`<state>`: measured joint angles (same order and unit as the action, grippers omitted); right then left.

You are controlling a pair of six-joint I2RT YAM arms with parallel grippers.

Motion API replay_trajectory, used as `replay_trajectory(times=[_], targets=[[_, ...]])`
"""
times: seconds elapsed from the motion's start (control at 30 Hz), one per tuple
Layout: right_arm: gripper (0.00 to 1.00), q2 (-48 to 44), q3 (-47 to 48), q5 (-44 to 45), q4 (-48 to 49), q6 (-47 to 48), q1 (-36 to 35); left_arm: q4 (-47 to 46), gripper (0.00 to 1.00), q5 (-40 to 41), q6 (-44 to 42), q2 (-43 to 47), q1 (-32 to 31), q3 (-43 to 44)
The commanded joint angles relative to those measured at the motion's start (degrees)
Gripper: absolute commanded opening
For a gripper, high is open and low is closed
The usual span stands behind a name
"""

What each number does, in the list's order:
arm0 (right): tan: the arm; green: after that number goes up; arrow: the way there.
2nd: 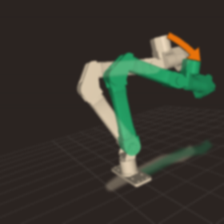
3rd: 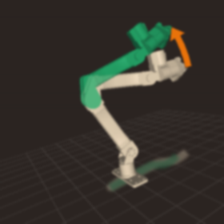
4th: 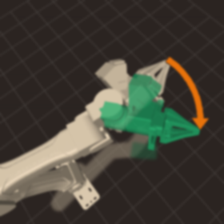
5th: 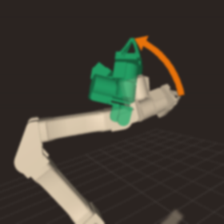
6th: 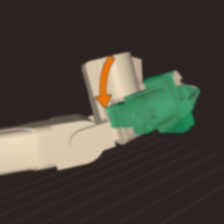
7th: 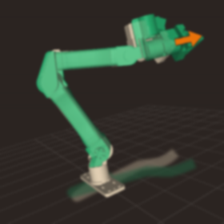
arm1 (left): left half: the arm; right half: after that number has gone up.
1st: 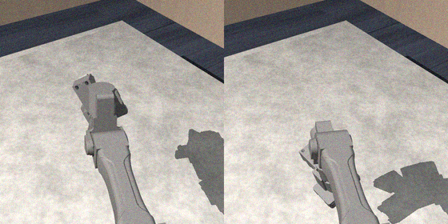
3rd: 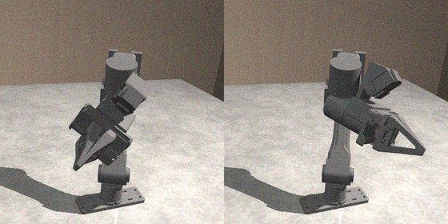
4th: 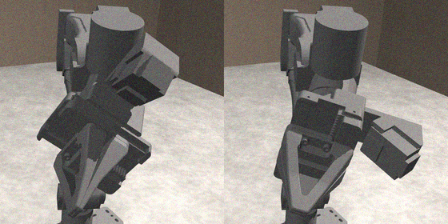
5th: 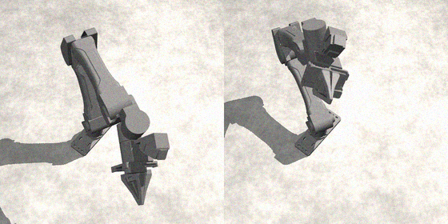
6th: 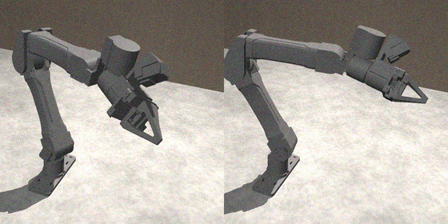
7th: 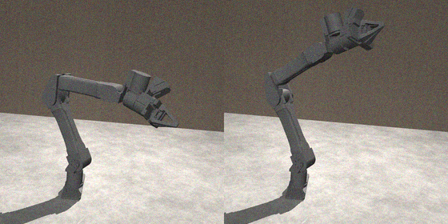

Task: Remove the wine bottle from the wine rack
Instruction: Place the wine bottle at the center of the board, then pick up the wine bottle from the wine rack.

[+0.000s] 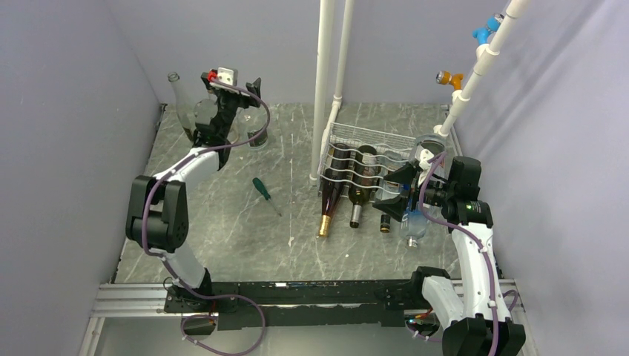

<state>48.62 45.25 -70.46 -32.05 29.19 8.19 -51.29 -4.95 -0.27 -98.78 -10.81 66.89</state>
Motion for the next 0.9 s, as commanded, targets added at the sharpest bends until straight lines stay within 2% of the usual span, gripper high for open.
replay_trajectory(times=[0.0,0.33,0.7,0.87], targets=[[1.0,-0.83,-0.16,-0.04,1.29,1.48,-0.19,0.36,1.0,-2.38,3.08,6.17,0.17,-0.97],[1.0,-1.38,0.09,-0.01,0.85,1.88,-0.19,6.48,0.99,-5.79,8.57,16.92,0.26,-4.83],[1.0,-1.45,0.09,0.26,0.68,2.21,-0.1,19.93,1.0,-12.24,18.39,27.58,0.61,-5.04],[1.0,-1.32,0.02,0.53,0.52,2.65,-0.1,25.07,0.99,-16.68,21.92,32.69,0.61,-8.75]])
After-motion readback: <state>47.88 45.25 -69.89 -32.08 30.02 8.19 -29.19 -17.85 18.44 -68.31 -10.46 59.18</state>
